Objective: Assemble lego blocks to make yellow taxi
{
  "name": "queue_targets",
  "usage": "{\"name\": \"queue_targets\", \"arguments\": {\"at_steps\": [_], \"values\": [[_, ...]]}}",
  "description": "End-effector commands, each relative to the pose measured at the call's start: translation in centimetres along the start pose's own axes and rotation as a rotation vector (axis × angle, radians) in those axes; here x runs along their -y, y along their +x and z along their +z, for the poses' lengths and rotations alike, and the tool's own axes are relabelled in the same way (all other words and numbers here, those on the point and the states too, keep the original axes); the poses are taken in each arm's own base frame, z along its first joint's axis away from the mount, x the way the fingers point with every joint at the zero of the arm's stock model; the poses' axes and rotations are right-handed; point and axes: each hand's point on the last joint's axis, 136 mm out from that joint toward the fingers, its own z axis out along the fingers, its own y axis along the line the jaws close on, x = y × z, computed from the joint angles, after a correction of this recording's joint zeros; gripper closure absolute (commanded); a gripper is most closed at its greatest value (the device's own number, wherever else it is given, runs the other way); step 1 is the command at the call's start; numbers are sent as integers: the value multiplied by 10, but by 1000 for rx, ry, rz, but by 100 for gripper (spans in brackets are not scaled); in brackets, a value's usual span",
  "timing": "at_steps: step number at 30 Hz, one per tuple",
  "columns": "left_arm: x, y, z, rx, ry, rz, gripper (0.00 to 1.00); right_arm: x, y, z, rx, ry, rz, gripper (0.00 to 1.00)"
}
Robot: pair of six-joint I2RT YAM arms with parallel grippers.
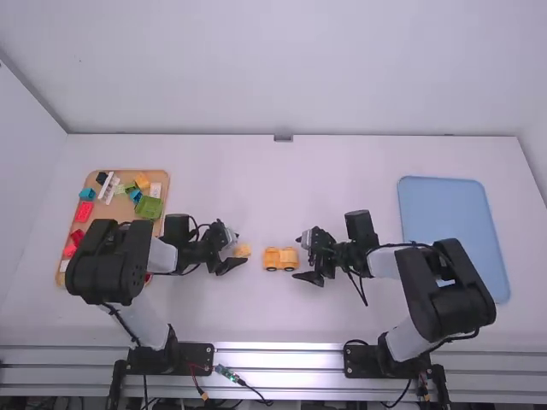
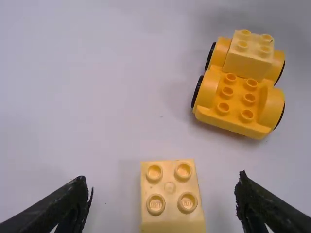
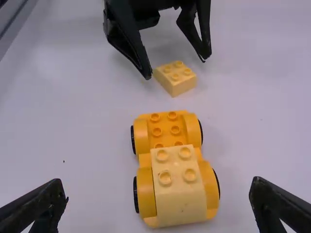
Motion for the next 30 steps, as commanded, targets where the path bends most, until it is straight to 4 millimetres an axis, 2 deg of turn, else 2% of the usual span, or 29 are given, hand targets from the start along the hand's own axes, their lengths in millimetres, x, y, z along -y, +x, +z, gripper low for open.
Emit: {"name": "queue_targets", "arguments": {"at_steps": [1, 11, 16, 21, 25, 30], "values": [[2, -3, 1, 16, 21, 10, 25, 3, -4, 1, 10, -6, -11, 1], [2, 2, 3, -2, 17, -1, 30, 2, -4, 2, 12, -9, -10, 1], [6, 1, 7, -11, 30, 12, 41, 2, -4, 1, 13, -9, -10, 1], [8, 3, 14, -46, 29, 33, 43, 2, -4, 1, 12, -9, -8, 1], [5, 1, 14, -47, 29, 23, 54, 2, -4, 1, 12, -9, -8, 1], [6, 0, 15, -47, 31, 27, 55, 1, -3, 1, 9, -12, -7, 1]]}}
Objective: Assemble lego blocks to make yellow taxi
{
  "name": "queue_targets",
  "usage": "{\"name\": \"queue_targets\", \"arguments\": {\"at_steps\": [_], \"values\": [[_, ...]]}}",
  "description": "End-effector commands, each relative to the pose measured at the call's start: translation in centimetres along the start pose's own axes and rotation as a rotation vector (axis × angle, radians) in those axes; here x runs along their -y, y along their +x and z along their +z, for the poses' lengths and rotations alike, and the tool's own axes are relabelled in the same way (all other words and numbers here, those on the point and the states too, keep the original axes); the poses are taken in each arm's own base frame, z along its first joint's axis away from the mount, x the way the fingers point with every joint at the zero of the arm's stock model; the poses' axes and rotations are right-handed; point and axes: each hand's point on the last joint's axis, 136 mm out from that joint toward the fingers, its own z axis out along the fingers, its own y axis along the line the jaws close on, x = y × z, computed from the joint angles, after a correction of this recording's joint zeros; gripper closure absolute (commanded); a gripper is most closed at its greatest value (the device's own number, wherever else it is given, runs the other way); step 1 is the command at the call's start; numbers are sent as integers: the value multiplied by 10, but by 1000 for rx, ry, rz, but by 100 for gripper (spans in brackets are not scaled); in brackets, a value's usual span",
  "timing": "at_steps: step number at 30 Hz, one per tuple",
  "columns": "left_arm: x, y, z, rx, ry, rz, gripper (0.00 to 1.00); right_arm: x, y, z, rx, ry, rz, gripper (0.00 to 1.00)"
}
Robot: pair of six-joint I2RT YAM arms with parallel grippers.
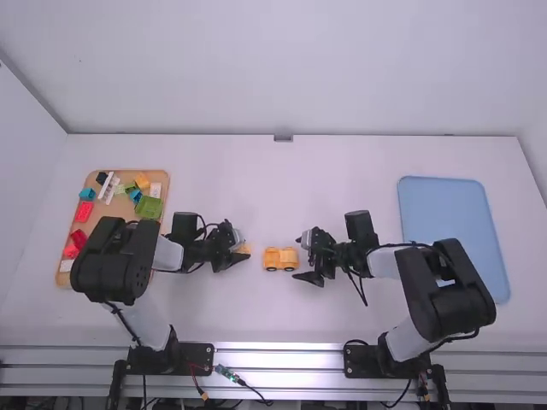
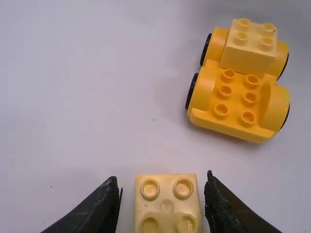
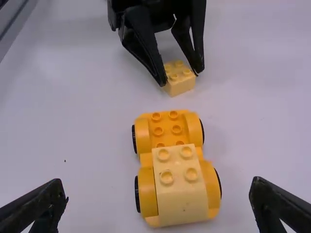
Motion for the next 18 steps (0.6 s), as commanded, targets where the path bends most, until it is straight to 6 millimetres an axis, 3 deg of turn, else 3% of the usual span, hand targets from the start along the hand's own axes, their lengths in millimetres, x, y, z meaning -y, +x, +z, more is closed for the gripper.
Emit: {"name": "queue_targets", "arguments": {"at_steps": [1, 9, 18], "values": [[1, 0, 1, 3, 10, -1, 55, 2, -3, 2, 9, -10, -8, 1], [2, 11, 1, -41, -15, -10, 57, 2, -3, 2, 7, -8, -8, 1], [2, 11, 1, -41, -16, -8, 71, 2, -3, 2, 6, -7, -9, 1]]}}
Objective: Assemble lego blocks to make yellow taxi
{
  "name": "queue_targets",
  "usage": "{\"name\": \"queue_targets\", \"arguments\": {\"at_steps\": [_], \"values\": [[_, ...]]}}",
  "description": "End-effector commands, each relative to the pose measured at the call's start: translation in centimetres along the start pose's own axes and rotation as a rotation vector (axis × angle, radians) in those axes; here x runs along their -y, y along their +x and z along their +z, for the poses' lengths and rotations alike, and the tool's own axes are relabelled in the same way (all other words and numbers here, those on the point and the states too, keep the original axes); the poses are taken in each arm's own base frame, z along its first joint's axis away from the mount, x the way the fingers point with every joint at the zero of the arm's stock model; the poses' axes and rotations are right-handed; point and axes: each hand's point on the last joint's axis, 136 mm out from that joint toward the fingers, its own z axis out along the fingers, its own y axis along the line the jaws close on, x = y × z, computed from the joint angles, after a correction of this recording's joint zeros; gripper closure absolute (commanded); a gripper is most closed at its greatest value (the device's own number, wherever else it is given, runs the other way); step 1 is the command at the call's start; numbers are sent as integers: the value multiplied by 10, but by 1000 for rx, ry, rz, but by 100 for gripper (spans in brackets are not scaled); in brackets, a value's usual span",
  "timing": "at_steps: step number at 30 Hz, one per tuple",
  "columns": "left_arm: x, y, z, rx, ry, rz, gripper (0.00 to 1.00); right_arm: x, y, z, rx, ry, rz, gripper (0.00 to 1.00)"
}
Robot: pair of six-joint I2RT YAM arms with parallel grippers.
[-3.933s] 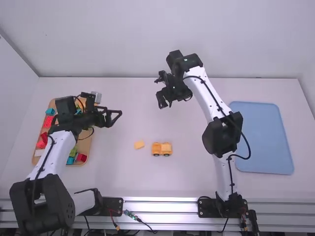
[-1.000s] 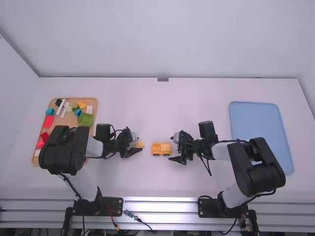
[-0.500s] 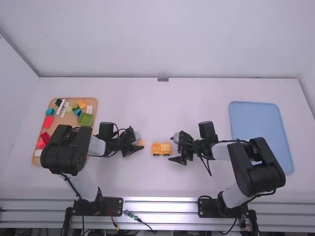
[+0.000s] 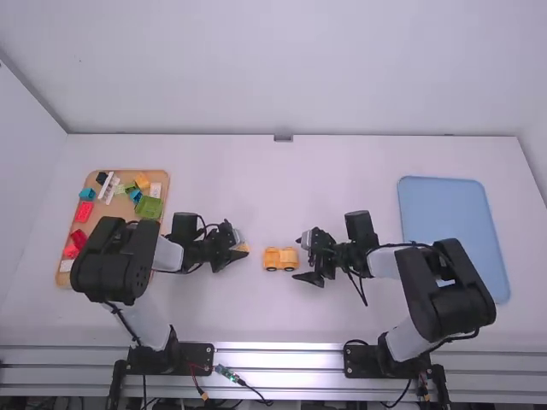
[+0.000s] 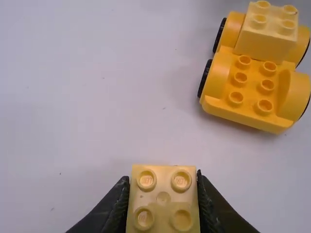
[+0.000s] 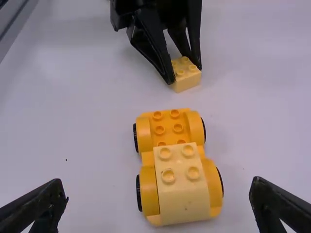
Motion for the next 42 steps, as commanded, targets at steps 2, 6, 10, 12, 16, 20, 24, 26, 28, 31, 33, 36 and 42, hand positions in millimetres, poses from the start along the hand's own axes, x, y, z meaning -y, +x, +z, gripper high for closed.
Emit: {"name": "queue_targets", "arguments": {"at_steps": [2, 6, 10, 12, 16, 20, 24, 26, 28, 31, 33, 36, 42], "values": [[7, 4, 1, -2, 17, -11, 74, 3, -4, 2, 11, -6, -11, 1], [3, 3, -1, 2, 8, -25, 90, 2, -5, 2, 15, -9, -12, 1], [-9, -10, -3, 7, -26, -76, 98, -4, -6, 6, 9, -31, -51, 1], [-11, -15, -5, 12, -31, -68, 98, -7, -5, 12, -12, -36, -77, 1], [-10, -23, -11, 12, -31, -68, 98, -1, 0, 24, -94, 17, -59, 1], [-7, -33, -20, 13, -33, -60, 98, -1, 2, 30, -78, 8, -69, 1], [2, -48, -32, 33, -24, -9, 98, 2, 2, 35, 4, -20, -41, 1], [7, -54, -37, 39, -14, 14, 98, 3, 2, 36, 34, -29, -28, 1], [10, -59, -42, 43, -13, 17, 98, 7, 3, 39, 49, -21, 0, 1], [12, -65, -47, 49, -15, 23, 98, 8, 8, 43, 46, -17, 14, 1], [17, -72, -47, 90, 17, 39, 98, 5, 14, 47, 18, -9, 16, 1], [29, -82, -47, 159, 84, 70, 98, 3, 27, 52, -33, 17, 34, 1], [28, -81, -42, 167, 92, 50, 98, -11, 29, 51, -12, 32, -17, 1]]}}
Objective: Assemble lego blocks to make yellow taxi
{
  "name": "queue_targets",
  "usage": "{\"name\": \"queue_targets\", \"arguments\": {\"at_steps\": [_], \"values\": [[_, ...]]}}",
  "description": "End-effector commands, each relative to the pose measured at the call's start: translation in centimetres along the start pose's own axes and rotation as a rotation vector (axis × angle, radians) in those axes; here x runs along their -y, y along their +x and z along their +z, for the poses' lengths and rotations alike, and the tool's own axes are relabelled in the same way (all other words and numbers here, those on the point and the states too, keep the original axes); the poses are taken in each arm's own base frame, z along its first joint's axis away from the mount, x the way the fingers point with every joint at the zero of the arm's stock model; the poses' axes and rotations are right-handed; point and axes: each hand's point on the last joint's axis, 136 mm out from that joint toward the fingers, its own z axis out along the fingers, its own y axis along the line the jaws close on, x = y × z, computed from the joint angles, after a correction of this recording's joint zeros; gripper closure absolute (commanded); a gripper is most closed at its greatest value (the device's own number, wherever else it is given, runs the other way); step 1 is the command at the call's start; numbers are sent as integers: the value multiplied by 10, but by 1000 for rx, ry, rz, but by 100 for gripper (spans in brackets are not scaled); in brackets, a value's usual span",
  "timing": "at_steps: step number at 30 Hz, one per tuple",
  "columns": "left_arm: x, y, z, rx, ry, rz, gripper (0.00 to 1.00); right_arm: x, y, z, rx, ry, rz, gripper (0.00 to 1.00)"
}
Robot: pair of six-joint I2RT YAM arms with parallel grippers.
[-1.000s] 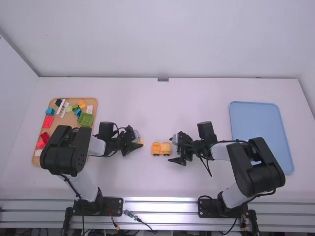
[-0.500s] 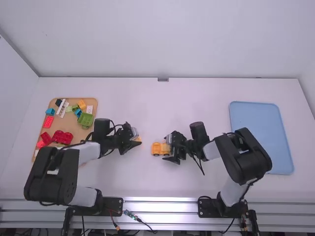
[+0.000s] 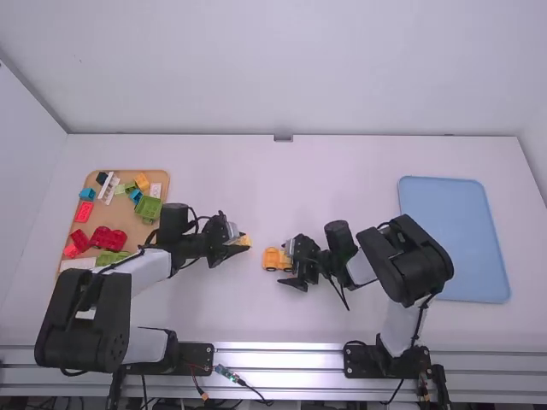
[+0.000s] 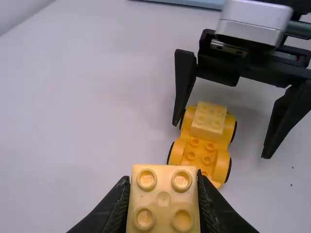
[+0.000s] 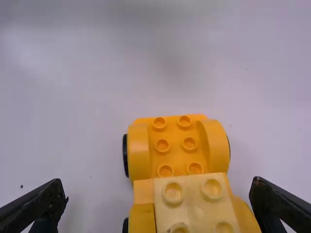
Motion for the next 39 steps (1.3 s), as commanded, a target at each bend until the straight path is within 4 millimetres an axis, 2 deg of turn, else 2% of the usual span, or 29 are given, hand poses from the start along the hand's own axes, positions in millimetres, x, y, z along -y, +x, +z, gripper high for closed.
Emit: {"name": "queue_targets", "arguments": {"at_steps": [1, 5, 10, 15, 18, 21, 22, 25, 28, 30, 32, 33, 39], "values": [[12, -3, 5, 27, 58, 1, 98, -7, 8, -2, -14, 12, 17, 1], [20, -1, 13, 15, 87, 25, 98, 2, 10, -4, -25, 52, 33, 1], [24, 0, 22, -27, 85, 62, 98, 10, 1, 1, 13, 31, 18, 1], [26, -1, 24, -24, 91, 68, 98, 17, 11, 13, 14, 6, 67, 0], [26, 0, 24, -30, 90, 64, 98, 17, 14, 17, 25, -12, 80, 4], [26, 1, 24, -31, 90, 67, 98, 12, 10, 16, 46, -34, 54, 19], [26, 0, 24, -31, 91, 67, 98, 12, 10, 16, 48, -35, 53, 19], [30, 0, 25, -30, 107, 96, 98, 8, 9, 16, 56, -45, 50, 28], [35, 3, 30, -32, 134, 119, 98, 4, 11, 15, 56, -62, 23, 29], [36, 8, 34, -46, 146, 115, 98, 1, 10, 16, 60, -82, 14, 34], [38, 12, 40, -52, 167, 103, 98, 2, 12, 17, 48, -91, 20, 62], [38, 12, 44, -45, 181, 101, 98, 2, 13, 18, 41, -98, 17, 73], [41, 21, 60, -57, 243, 104, 98, 4, 15, 21, 21, -137, 24, 74]]}}
